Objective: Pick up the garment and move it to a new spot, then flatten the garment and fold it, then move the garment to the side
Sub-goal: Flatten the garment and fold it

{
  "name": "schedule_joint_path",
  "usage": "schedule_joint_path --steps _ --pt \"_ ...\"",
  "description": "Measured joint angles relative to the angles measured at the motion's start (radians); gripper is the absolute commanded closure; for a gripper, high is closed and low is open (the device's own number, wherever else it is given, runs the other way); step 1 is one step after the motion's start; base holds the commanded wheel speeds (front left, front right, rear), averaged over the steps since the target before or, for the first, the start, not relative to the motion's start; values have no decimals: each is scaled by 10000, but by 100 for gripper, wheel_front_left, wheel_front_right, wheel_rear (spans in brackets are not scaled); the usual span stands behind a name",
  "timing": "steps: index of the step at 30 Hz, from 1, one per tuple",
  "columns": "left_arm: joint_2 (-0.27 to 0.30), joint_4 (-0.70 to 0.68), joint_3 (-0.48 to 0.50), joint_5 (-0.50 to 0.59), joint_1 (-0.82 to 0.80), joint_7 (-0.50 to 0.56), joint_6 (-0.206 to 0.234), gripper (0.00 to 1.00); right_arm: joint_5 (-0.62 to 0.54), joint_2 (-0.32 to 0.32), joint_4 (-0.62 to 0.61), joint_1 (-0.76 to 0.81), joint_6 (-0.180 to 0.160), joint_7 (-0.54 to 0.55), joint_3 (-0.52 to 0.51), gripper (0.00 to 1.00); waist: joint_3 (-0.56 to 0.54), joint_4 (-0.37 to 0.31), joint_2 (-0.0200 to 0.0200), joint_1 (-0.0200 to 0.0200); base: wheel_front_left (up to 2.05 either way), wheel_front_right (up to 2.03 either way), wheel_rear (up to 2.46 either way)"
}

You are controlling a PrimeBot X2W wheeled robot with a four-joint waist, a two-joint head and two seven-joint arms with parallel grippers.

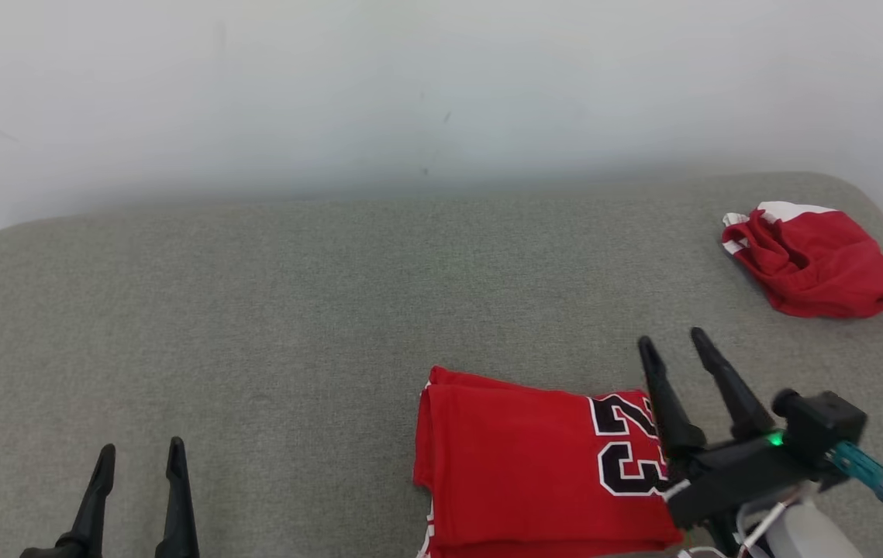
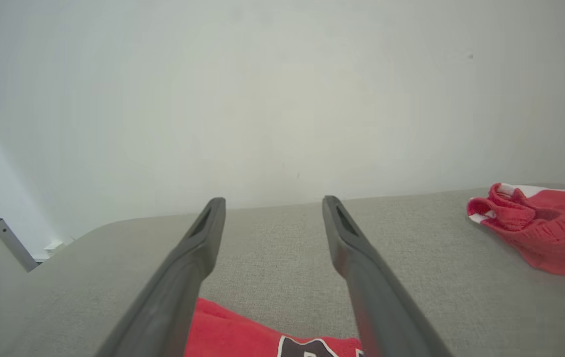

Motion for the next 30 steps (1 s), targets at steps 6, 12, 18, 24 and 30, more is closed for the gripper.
schedule_joint_path --steps 6,12,18,24,30 --pt "0 -155 155 125 40 0 -6 0 -957 136 -1407 1258 0 -23 -1258 0 -103 -153 0 0 0 0 0" --pt "-2 -364 228 288 200 0 0 0 -1586 500 -2148 2219 0 -23 -1935 0 -213 -216 -1 0 0 0 0" --pt "21 -548 144 395 432 0 -82 0 -1985 746 -2573 2869 0 -23 -2314 0 -359 -174 -1 0 0 0 0" --pt "79 -663 -19 443 705 2 -151 0 -2211 838 -2638 3071 0 -23 -2422 0 -442 -55 0 -1 0 0 0" --pt "184 -667 -238 382 915 0 -259 0 -2343 915 -2512 3126 0 -23 -2445 0 -507 102 0 -1 0 0 0"
